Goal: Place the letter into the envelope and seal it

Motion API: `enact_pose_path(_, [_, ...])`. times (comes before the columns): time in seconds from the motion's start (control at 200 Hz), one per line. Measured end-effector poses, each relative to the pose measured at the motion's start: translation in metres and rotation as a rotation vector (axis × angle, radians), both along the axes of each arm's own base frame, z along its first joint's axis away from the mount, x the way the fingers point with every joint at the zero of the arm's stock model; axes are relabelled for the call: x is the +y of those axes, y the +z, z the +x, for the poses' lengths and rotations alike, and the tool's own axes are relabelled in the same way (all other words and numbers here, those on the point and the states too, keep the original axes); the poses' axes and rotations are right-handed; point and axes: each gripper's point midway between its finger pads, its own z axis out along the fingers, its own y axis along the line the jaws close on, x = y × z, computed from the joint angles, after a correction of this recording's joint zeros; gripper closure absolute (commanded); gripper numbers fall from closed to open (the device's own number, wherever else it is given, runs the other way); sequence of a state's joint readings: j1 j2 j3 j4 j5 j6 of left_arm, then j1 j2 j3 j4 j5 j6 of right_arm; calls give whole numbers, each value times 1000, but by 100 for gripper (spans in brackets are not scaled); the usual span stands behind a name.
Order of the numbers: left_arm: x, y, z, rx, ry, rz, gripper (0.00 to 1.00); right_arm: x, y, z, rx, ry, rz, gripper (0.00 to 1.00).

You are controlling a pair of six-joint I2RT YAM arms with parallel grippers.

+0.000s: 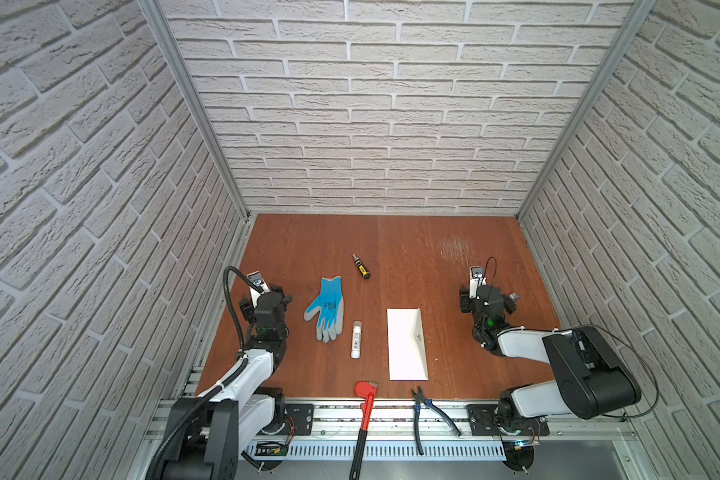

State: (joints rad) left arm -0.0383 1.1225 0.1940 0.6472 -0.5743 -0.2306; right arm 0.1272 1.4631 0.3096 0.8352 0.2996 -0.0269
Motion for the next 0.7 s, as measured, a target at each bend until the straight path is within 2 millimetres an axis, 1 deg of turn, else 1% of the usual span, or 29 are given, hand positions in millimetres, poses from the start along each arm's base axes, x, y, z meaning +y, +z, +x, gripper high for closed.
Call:
enact_pose_path(0.055, [2, -18, 0, 42, -13, -2, 25, -2, -4, 0, -3, 6, 15, 41])
enact_pose_path(0.095, [3, -26, 1, 58, -21, -6, 25, -2, -7, -1, 8, 10, 25, 41])
enact_pose_path(0.205, [6, -33, 15, 28, -47, -35, 25, 2, -4, 4, 4, 36, 46, 43])
enact_pose_path(0.255, [7, -40, 23, 22, -70, -52, 26, 3, -1, 6, -3, 41, 52, 43])
enact_pose_path(0.26, [7, -40, 23, 23, -71, -53, 26, 4, -1, 6, -3, 41, 53, 41])
enact_pose_path(0.265, [7, -41, 24, 26, -75, -56, 26, 4, 0, 7, -4, 42, 53, 41])
enact_pose_path(0.275, [6, -43, 25, 29, -80, -59, 26, 4, 0, 7, -4, 43, 54, 24])
enact_pose_path(0.28, [6, -43, 25, 30, -81, -60, 26, 4, 0, 7, -5, 44, 55, 14])
enact_pose_path(0.285, [6, -44, 25, 31, -83, -61, 25, 4, 0, 7, -5, 44, 56, 7])
enact_pose_path(0.295, [5, -45, 25, 34, -89, -65, 25, 4, 0, 8, -6, 44, 56, 2])
enact_pose_path(0.305, [5, -46, 26, 36, -94, -68, 25, 4, 1, 8, -6, 44, 57, 1])
enact_pose_path(0.375, [1, -43, 31, 17, -129, -83, 24, 5, 1, 8, -7, 47, 64, 0])
enact_pose_path(0.435, [-4, -40, 43, -7, -173, -87, 24, 5, -1, 7, -1, 48, 65, 0])
enact_pose_path(0.47, [-8, -42, 50, 3, -198, -95, 23, 6, -1, 7, 1, 48, 66, 0])
enact_pose_path(0.495, [-10, -43, 54, 11, -212, -99, 19, 6, -1, 7, 2, 49, 67, 0])
enact_pose_path(0.51, [-11, -43, 56, 14, -219, -100, 14, 6, -2, 7, 3, 49, 67, 0])
enact_pose_path(0.525, [-12, -41, 59, 12, -230, -99, 5, 6, -2, 7, 3, 50, 68, 0])
enact_pose_path(0.54, [-14, -39, 61, 4, -239, -99, 2, 6, -2, 7, 4, 50, 67, 0])
enact_pose_path(0.625, [-17, -30, 72, -10, -269, -95, 2, 6, -2, 7, 7, 51, 68, 0])
enact_pose_path(0.7, [-21, -25, 77, -18, -285, -92, 2, 6, -2, 7, 7, 52, 68, 0])
